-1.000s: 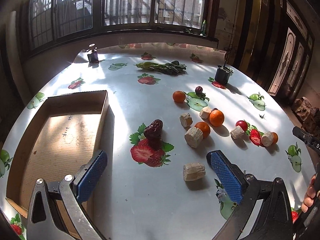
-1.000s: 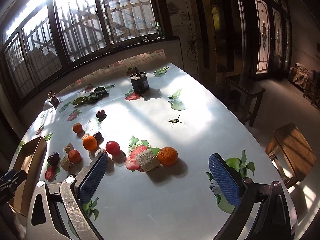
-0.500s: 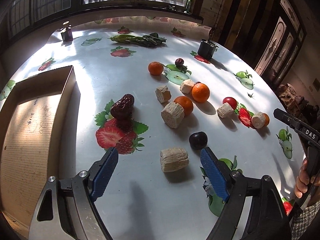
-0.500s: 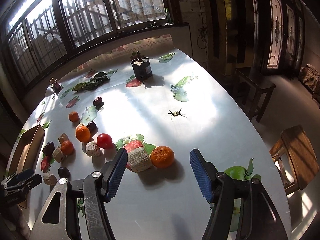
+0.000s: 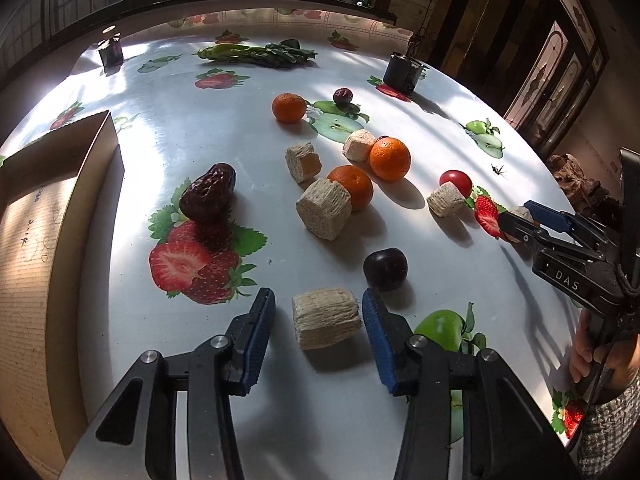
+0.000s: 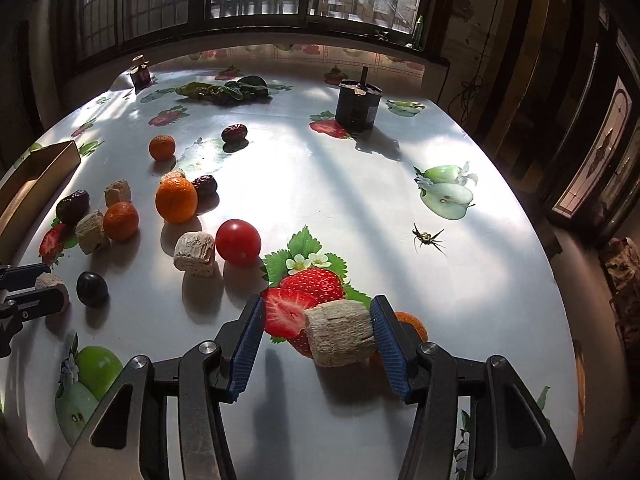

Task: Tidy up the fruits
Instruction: 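Close the left tool on a biscuit block while the right tool grasps another biscuit block, then carry the left tool's biscuit block into the box while the right tool carries its block there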

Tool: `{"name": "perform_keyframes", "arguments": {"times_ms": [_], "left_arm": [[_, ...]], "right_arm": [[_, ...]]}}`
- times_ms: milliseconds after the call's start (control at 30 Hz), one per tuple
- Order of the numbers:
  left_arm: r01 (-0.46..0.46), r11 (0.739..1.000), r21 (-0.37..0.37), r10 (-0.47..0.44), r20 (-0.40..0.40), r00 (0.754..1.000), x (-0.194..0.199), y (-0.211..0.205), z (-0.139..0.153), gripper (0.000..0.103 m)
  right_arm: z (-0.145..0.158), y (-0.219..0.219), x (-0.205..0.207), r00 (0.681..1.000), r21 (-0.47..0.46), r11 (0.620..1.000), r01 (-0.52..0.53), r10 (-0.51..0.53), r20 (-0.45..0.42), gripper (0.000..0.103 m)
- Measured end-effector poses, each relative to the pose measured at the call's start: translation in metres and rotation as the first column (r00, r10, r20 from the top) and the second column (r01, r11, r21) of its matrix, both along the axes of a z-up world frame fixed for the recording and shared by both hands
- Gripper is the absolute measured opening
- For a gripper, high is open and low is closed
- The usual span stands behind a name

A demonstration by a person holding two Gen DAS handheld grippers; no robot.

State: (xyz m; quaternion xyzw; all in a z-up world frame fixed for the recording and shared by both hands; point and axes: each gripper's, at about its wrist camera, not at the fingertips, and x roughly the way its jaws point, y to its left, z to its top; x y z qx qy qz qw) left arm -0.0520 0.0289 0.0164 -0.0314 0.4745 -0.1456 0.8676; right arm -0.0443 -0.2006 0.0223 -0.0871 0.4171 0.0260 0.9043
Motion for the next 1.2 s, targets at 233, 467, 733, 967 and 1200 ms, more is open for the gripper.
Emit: {"name": "perform_keyframes", "arguments": {"times_ms": [233,467,733,967,1200], "left_arm": [[-0.001,1.000,0.027,0.001,0.030,1.000,-0.002,-0.004,0.000,0.030],[-0.013,1.000,-0.008,0.014,0.100,0.995,-0.021,0.011,0.025,0.031],[-0.085,0.995,-0.048,0.092,0.163,0.982,-0.047,0.062,0.061,0.031],[-0.216,0.975,-0.053,0.222,0.173,0.960,-0.052,0.151,0.093,0.031],[-0.344,0.938,0.040,0.333,0.165,0.928,0.000,0.235,0.112,0.031]], "right_arm": [[0.006,-0.005,-0.003,0.999,0.036,0.999,0.032,-0.032,0.004,0.033],[0.019,0.001,-0.019,0.999,0.086,0.996,0.029,-0.031,0.019,0.032],[0.074,0.050,-0.055,0.990,0.157,0.983,-0.095,0.076,0.120,0.032],[0.102,0.128,-0.051,0.964,0.309,0.914,-0.263,0.236,0.122,0.033],[0.126,0.228,0.004,0.916,0.466,0.795,-0.389,0.386,0.107,0.033]]}}
